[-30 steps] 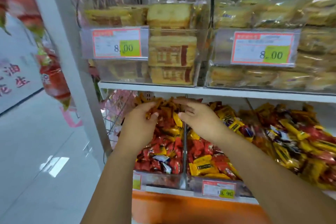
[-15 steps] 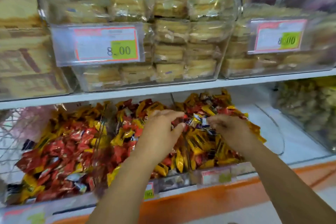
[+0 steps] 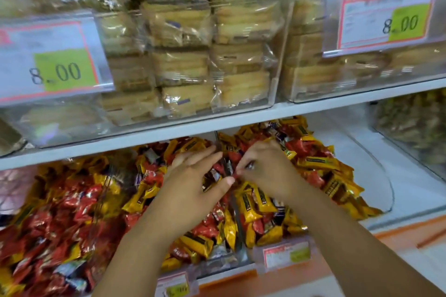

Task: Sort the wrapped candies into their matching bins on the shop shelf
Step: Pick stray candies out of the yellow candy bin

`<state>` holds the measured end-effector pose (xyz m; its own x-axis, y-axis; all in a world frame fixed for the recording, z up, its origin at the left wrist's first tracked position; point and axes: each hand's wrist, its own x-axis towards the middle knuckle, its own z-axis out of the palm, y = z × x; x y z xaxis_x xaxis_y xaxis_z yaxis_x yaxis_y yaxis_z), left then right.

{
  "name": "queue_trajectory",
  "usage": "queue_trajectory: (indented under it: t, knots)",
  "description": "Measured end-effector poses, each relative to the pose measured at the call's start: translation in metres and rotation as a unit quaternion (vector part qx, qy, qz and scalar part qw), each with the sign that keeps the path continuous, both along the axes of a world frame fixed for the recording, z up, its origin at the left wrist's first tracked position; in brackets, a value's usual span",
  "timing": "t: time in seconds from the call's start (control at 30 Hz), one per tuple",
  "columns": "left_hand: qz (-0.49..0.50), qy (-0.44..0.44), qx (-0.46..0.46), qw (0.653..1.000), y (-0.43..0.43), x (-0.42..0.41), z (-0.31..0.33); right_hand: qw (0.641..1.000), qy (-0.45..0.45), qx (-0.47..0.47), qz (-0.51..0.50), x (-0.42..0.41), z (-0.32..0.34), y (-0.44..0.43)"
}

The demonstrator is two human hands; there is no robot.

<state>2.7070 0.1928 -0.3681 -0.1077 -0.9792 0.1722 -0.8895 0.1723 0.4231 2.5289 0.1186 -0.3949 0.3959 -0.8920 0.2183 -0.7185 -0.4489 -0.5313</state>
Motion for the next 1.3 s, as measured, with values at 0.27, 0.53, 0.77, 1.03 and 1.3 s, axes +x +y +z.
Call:
queue_trajectory:
  t: [0.27,0.53,0.77,1.03,1.3]
  knots:
    - [0.001,0.032,-0.013,0.999,0.005,0.009,0.001,1.0,0.01,0.007,-0.027,0.011,-0.007,-0.028]
    - [0.001,0.032,-0.012,0.999,0.011,0.014,-0.001,0.984,0.175,-0.001,-0.02,0.027,-0.011,-0.025]
    - [0.006,0.044,-0.014,0.999,0.013,0.016,0.002,0.973,0.224,0.055,0.003,0.021,-0.008,-0.017]
    - [0.0,0.045,-0.007,0.999,0.01,0.007,0.001,0.994,0.095,0.036,-0.03,0.011,-0.006,-0.012]
    - [0.009,0.081,-0.051,0.995,0.002,-0.025,0.008,0.996,-0.039,0.074,0.03,-0.028,0.039,0.011]
